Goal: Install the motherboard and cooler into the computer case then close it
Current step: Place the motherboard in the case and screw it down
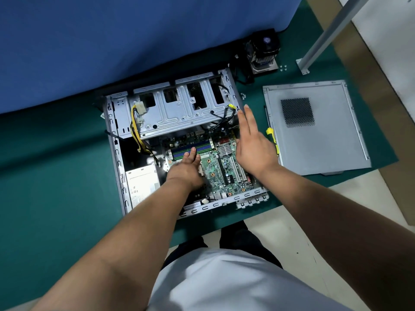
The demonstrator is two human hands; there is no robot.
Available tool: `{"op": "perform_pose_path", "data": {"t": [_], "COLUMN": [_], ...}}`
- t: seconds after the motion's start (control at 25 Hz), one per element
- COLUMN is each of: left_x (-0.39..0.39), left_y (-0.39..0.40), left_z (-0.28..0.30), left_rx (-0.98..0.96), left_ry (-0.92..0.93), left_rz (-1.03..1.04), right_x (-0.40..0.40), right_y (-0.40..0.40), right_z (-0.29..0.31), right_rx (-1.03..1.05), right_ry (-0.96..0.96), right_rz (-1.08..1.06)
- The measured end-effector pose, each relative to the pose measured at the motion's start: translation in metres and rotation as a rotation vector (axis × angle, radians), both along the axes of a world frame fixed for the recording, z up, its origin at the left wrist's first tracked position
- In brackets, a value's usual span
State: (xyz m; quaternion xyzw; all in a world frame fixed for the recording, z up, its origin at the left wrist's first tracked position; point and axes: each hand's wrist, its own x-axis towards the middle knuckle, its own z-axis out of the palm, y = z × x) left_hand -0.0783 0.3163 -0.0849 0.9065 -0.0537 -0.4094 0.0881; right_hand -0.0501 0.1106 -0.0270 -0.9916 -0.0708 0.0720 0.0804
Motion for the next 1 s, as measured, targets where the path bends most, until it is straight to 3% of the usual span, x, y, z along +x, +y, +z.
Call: {"op": "perform_pose_path", "data": {"t": [0.24, 0.4, 0.48, 0.64, 0.72, 0.84, 1.0], "left_x": [0.006, 0.018, 0.011, 0.007, 0.036, 0.099, 0.15], "left_y": [-0.004, 0.006, 0.009, -0.001, -0.003, -0.006, -0.013], "left_z": [0.007, 0.028, 0.044, 0.073, 0.084, 0.088, 0.066], "left_rx": [0.011, -0.066, -0.144, -0.355, -0.413, -0.343, -0.087], "left_ry": [0.063, -0.032, -0.172, -0.695, -0.867, -0.961, -0.774], "left_rz": [-0.013, 0.052, 0.062, 0.017, -0.002, 0.07, 0.237], "right_x": [0.0, 0.0, 0.001, 0.002, 0.01, 0.035, 0.082], "right_y": [0.001, -0.001, -0.002, -0.009, -0.021, -0.052, -0.081], "right_z": [0.001, 0.003, 0.004, 0.012, 0.02, 0.035, 0.03], "right_rx": [-0.041, -0.005, 0.039, 0.214, 0.29, 0.43, 0.538], "right_ry": [0.02, 0.044, 0.059, 0.173, 0.255, 0.374, 0.354], "right_rz": [-0.007, -0.019, -0.021, -0.017, 0.042, 0.114, -0.144]}}
